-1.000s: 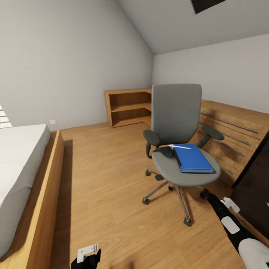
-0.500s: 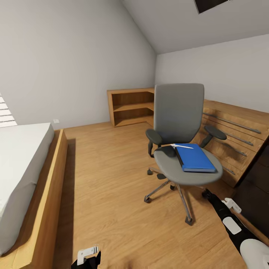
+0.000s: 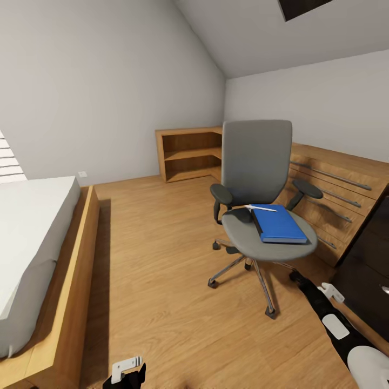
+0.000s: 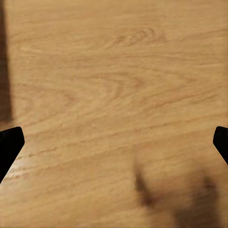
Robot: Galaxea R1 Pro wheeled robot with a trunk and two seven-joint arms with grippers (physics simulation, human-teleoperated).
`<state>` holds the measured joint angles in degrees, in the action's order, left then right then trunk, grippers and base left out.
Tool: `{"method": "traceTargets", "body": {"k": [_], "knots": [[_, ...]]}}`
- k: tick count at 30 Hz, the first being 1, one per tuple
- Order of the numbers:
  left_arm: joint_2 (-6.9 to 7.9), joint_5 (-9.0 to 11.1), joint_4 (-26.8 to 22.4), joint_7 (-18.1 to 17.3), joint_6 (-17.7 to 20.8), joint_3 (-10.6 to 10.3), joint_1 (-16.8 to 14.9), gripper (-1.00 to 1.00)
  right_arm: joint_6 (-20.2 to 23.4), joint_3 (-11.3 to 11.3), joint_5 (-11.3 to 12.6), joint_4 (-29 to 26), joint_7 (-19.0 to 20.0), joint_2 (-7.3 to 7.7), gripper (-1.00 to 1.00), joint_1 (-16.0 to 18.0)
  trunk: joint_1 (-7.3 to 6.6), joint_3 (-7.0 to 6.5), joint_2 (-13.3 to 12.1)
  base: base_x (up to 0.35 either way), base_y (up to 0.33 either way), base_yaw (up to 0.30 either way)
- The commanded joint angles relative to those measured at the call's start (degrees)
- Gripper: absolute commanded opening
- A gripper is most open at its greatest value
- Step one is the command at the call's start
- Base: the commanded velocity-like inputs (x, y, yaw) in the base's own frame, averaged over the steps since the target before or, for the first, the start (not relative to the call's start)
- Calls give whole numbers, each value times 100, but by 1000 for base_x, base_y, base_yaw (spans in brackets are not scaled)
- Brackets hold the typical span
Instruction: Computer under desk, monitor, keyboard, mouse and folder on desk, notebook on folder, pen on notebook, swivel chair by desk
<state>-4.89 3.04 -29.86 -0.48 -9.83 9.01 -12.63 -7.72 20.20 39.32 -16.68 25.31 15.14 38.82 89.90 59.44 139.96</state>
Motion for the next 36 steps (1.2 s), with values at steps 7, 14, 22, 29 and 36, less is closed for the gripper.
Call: {"method": "traceTargets", "body": {"k": [7,14,22,29,36], "knots": [[-4,33,5,-5,-13,13,-3,100,22,2,60,19,627,24,100,-61,-1,5,2,-4,0,0],[-4,33,6,-5,-12,13,-3,100,57,2,66,18,926,45,100,-82,-1,5,2,0,0,0],[-4,30,11,-5,-11,13,-3,100,193,2,72,22,1514,47,100,-136,-1,5,2,0,0,0],[-4,30,13,-5,-10,10,-3,100,406,2,75,17,1707,50,100,-160,-1,5,2,0,0,0],[-4,30,11,-5,-10,10,-3,100,433,2,76,16,1727,50,100,-164,-1,5,2,0,0,0]]}}
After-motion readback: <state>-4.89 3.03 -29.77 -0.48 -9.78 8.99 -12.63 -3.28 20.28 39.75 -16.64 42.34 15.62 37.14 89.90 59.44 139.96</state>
